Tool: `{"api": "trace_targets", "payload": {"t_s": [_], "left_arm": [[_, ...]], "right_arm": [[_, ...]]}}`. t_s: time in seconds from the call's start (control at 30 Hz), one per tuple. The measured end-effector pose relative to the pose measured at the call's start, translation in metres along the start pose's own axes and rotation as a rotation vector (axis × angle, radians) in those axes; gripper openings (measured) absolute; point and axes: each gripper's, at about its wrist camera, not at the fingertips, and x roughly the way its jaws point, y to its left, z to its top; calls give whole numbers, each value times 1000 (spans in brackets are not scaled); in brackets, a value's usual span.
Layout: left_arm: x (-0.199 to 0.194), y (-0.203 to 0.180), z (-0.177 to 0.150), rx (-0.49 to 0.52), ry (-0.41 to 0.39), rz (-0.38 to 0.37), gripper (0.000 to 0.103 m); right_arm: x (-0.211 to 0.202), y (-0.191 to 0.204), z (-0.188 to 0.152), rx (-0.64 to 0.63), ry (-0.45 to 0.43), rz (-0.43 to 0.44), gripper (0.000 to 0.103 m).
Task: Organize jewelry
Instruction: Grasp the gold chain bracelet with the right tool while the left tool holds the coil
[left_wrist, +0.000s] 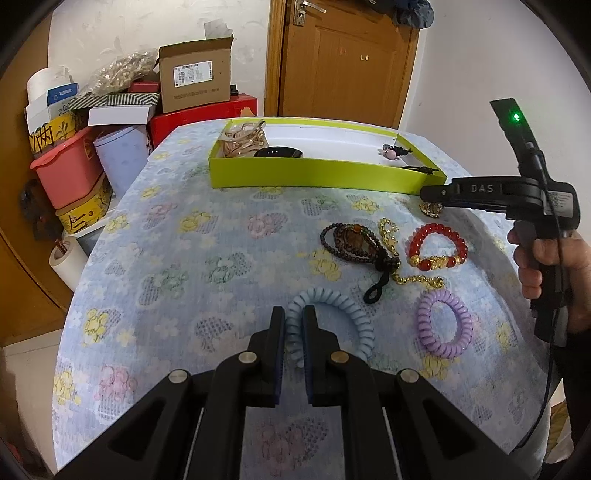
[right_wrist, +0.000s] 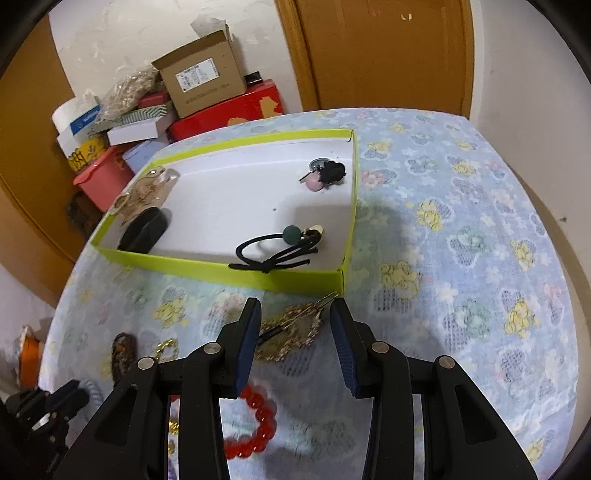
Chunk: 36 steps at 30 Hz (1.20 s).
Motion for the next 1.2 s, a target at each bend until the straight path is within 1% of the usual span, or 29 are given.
{"api": "trace_targets", "payload": {"t_s": [0.03, 0.1, 0.13, 0.4, 0.63, 0.83, 0.87, 0.9, 1.2], "left_arm": [[0, 0, 0, -1, 0, -2, 9], [0, 0, 0, -2, -1, -6, 9], [0, 1, 0, -3, -1, -8, 9], [-1, 2, -1, -6, -2, -15, 9], [-2, 2, 0, -13, 4, -21, 9], [-10, 1, 4, -14, -9, -20, 9], [-12, 1, 5, -14, -12, -22, 9], [-15, 1, 6, -15, -16, -24, 9], [-28, -2, 15, -12, -40, -29, 9]], "right_arm": [[0, 0, 0, -3, 1, -4, 39], [0, 0, -1, -15, 5, -6, 25], [-2, -1, -2, -27, 8, -5, 24], [-13, -9, -14, -96, 26, 21, 23], [-25, -8, -22, -121, 10, 32, 22], [-41, -5, -26, -132, -15, 49, 22], [-45, -4, -27, -136, -23, 53, 14], [-48, -3, -27, -138, -27, 59, 10], [-65, -1, -32, -147, -53, 67, 10]]}}
